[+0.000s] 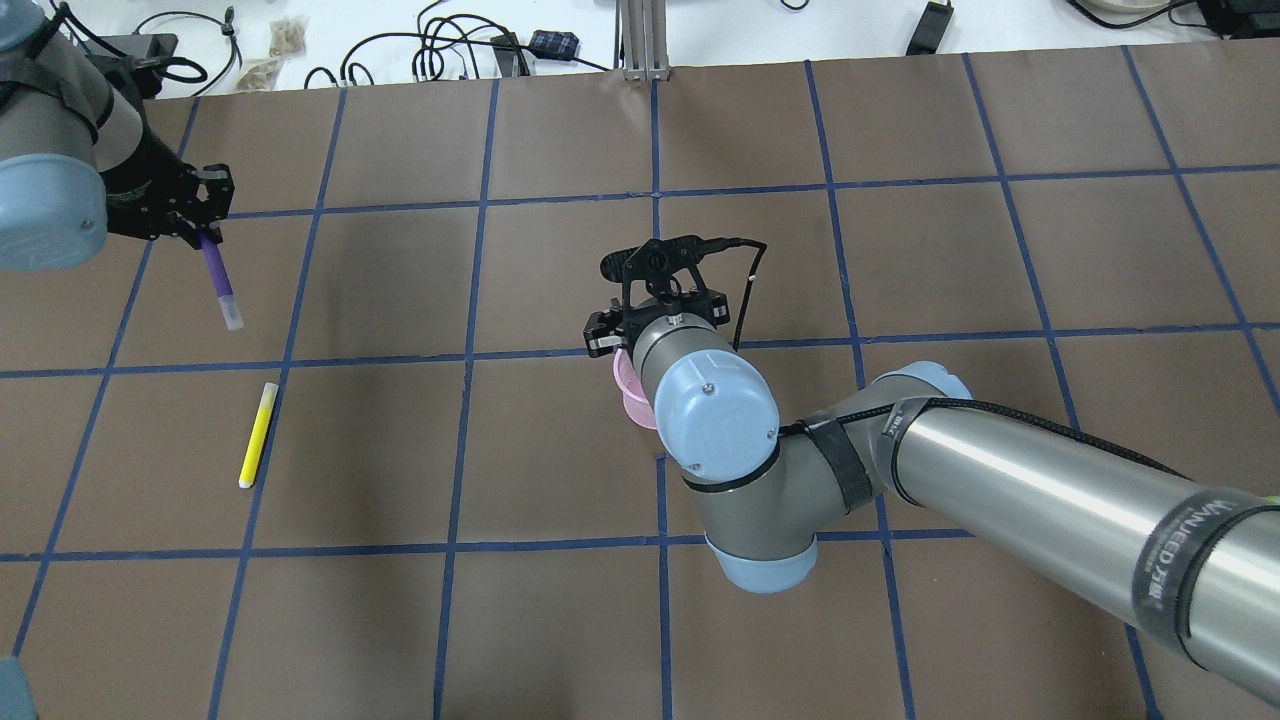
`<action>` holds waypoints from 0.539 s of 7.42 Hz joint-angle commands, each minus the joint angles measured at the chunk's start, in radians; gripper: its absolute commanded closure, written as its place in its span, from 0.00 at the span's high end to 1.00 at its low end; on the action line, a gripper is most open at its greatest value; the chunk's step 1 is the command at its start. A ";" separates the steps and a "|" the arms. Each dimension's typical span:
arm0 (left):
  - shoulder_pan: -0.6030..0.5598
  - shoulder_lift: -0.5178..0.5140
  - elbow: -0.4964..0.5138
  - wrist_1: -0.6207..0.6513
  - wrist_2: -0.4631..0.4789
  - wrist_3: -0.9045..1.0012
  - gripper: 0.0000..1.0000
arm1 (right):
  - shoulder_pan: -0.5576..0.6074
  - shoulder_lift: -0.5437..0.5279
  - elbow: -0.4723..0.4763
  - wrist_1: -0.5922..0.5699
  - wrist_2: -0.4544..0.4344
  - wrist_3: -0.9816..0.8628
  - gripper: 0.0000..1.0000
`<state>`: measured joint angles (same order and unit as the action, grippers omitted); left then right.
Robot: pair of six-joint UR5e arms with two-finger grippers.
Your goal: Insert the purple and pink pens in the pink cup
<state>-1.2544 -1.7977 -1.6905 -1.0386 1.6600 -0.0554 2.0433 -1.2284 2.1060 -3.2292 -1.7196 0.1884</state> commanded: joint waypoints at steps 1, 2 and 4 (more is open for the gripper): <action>-0.080 0.027 0.000 0.000 0.000 -0.105 0.00 | -0.043 -0.040 -0.052 0.160 0.006 0.003 1.00; -0.135 0.040 0.000 0.008 0.000 -0.179 0.00 | -0.098 -0.089 -0.107 0.351 0.012 0.002 1.00; -0.267 0.052 -0.002 0.047 0.000 -0.359 0.00 | -0.255 -0.184 -0.210 0.710 0.129 -0.013 1.00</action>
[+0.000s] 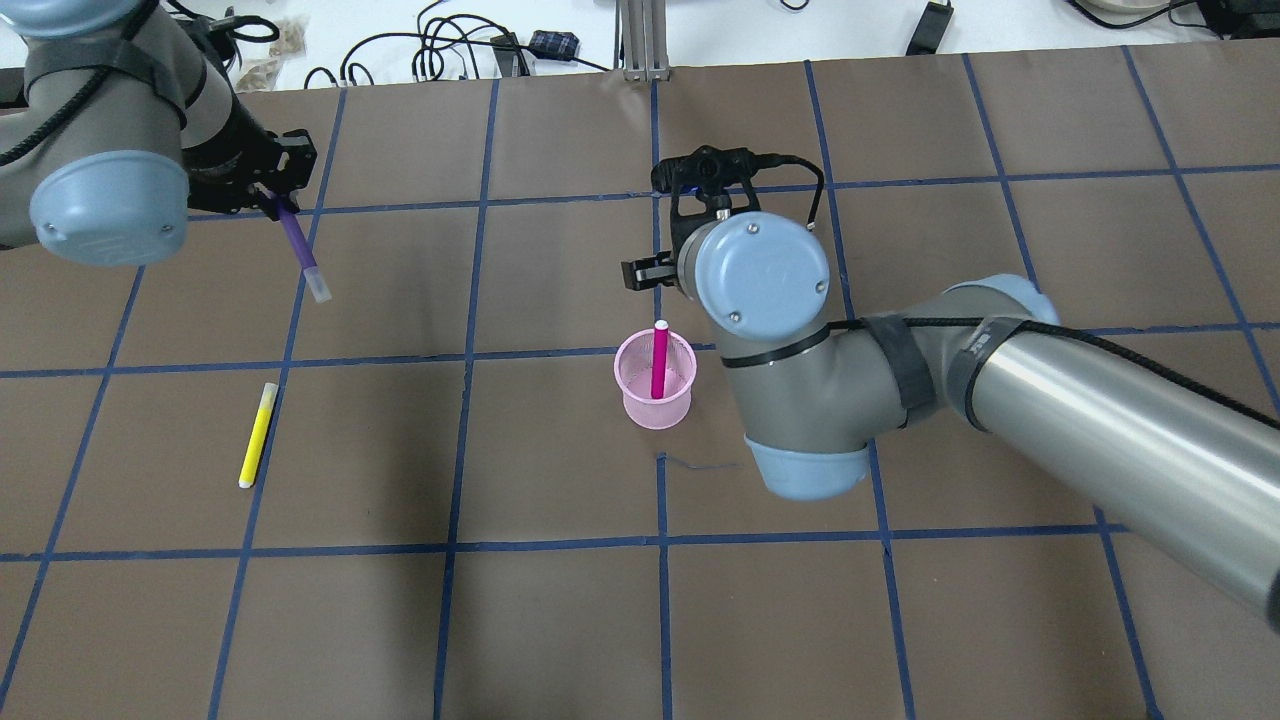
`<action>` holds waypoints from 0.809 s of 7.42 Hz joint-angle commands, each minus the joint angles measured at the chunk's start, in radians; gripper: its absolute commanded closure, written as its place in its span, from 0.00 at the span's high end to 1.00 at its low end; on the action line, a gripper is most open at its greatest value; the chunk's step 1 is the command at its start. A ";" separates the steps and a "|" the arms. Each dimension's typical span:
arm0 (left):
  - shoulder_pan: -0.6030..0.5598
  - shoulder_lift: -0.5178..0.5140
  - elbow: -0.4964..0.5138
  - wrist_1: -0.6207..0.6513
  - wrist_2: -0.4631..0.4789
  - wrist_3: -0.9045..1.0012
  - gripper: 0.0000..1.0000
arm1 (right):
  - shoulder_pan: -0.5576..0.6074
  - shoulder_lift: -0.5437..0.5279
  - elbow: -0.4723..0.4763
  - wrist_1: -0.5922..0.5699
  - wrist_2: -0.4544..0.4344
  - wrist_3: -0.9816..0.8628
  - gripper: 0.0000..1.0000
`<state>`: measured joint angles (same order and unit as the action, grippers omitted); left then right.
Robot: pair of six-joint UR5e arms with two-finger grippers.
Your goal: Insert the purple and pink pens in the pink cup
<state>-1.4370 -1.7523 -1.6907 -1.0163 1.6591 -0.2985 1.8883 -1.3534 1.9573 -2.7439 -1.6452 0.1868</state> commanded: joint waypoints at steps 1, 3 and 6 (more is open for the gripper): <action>-0.159 0.002 -0.003 0.060 0.008 -0.216 0.00 | -0.186 -0.111 -0.081 0.371 0.064 -0.056 1.00; -0.314 -0.015 -0.007 0.119 0.106 -0.386 0.00 | -0.290 -0.173 -0.165 0.691 0.128 -0.109 1.00; -0.505 -0.050 -0.027 0.180 0.177 -0.646 0.00 | -0.301 -0.174 -0.374 1.066 0.113 -0.195 1.00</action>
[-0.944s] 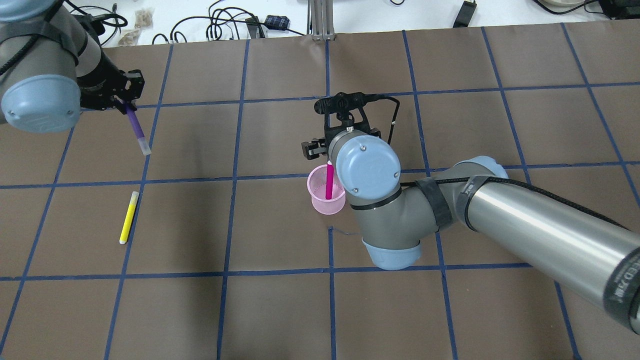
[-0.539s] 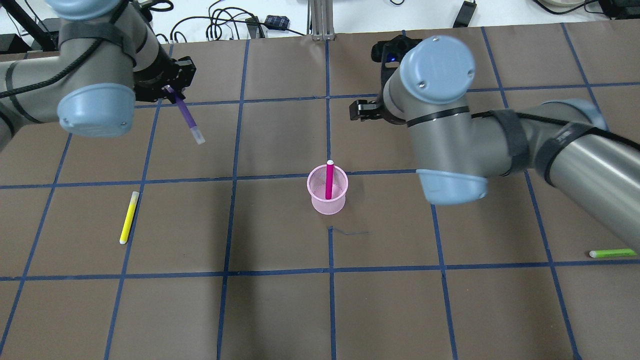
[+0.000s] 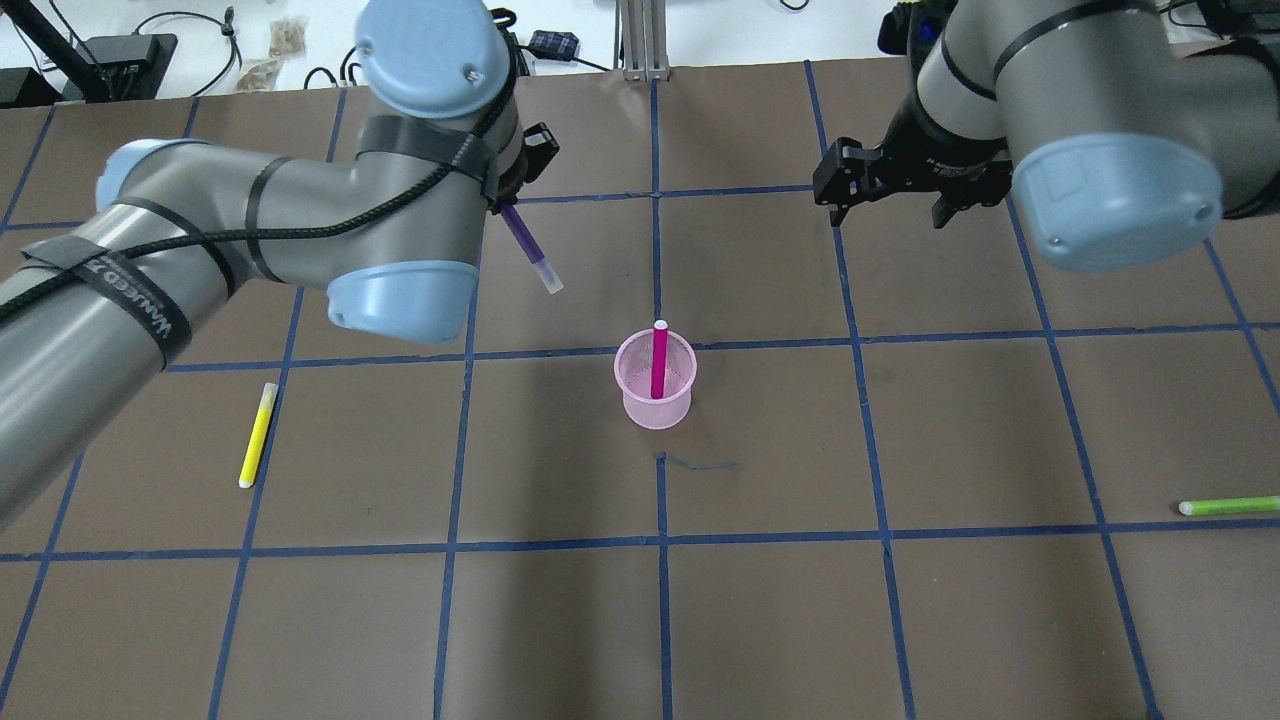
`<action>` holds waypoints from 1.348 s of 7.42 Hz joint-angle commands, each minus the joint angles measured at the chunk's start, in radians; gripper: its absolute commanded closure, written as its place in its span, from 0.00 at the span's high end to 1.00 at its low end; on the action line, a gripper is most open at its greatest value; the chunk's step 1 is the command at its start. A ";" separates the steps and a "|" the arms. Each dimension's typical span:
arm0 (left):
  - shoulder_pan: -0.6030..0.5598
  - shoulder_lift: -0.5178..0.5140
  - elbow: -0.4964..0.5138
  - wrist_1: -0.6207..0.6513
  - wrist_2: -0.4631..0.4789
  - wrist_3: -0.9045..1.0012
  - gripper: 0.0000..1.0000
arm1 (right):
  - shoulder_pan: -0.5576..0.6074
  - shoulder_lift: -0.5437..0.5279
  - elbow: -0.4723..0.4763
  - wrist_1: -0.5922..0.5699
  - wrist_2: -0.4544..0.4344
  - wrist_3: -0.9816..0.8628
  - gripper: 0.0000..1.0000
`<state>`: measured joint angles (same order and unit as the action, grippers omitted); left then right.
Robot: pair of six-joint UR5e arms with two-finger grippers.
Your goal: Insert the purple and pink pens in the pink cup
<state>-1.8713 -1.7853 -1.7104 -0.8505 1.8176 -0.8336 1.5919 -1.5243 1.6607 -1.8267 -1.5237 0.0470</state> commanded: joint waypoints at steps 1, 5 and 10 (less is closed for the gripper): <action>-0.124 -0.038 -0.009 0.016 0.104 -0.134 0.00 | 0.005 -0.034 -0.065 0.212 -0.007 -0.152 1.00; -0.219 -0.109 -0.025 0.014 0.189 -0.280 0.00 | 0.002 -0.068 0.002 0.164 -0.053 -0.160 1.00; -0.250 -0.167 -0.026 0.014 0.221 -0.338 0.00 | 0.002 -0.068 0.016 0.159 -0.055 -0.173 1.00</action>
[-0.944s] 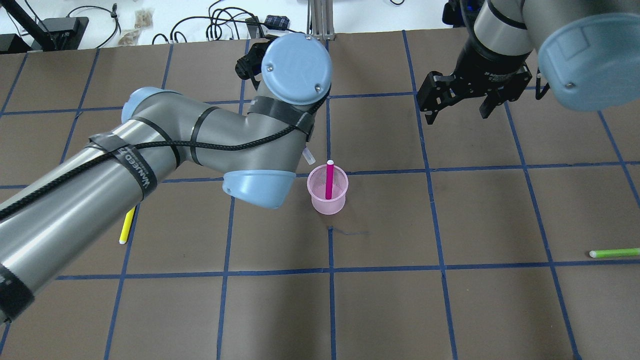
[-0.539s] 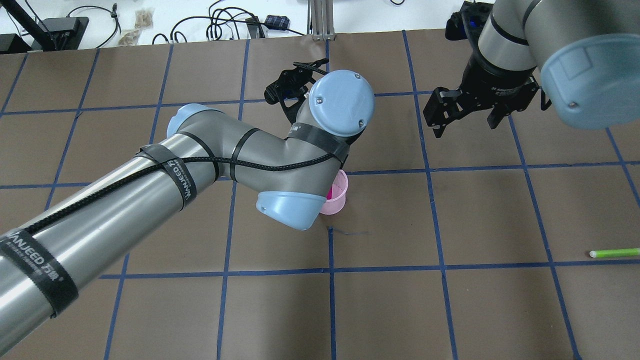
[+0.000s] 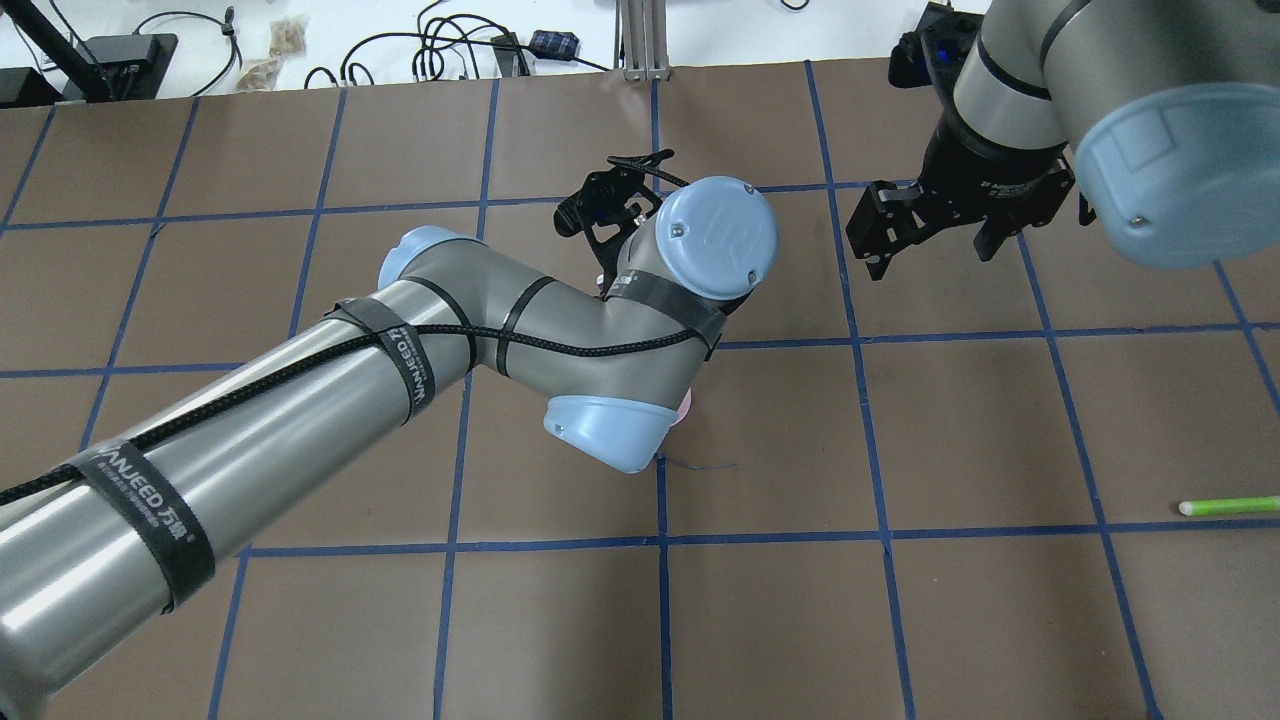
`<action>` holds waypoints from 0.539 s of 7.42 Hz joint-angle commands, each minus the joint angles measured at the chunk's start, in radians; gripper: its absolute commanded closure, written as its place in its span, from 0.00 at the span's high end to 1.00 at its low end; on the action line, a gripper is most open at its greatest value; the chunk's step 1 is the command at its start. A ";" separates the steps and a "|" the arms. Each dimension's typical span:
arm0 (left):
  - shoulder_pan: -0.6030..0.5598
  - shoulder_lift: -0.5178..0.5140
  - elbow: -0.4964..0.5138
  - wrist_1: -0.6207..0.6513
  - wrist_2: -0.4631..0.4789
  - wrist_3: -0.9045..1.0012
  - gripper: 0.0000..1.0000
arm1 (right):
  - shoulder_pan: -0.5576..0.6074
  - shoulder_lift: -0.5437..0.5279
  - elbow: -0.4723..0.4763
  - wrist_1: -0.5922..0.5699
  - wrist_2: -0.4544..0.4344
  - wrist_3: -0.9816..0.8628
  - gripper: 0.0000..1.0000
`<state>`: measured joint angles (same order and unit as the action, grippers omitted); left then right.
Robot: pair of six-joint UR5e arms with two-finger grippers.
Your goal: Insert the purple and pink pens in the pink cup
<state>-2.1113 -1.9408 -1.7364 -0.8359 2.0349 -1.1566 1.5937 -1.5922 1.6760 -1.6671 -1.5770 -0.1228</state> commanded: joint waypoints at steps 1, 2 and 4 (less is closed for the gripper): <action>-0.018 -0.017 0.000 0.000 0.004 -0.021 0.00 | 0.000 0.000 0.001 0.000 -0.001 -0.003 1.00; -0.025 -0.020 0.000 0.000 0.004 -0.020 0.04 | 0.000 0.000 0.001 0.001 -0.001 -0.003 1.00; -0.038 -0.021 0.001 0.000 0.007 -0.017 0.72 | 0.000 -0.002 0.001 0.001 -0.001 0.014 1.00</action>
<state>-2.1425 -1.9614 -1.7356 -0.8360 2.0401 -1.1755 1.5938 -1.5928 1.6766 -1.6668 -1.5784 -0.1217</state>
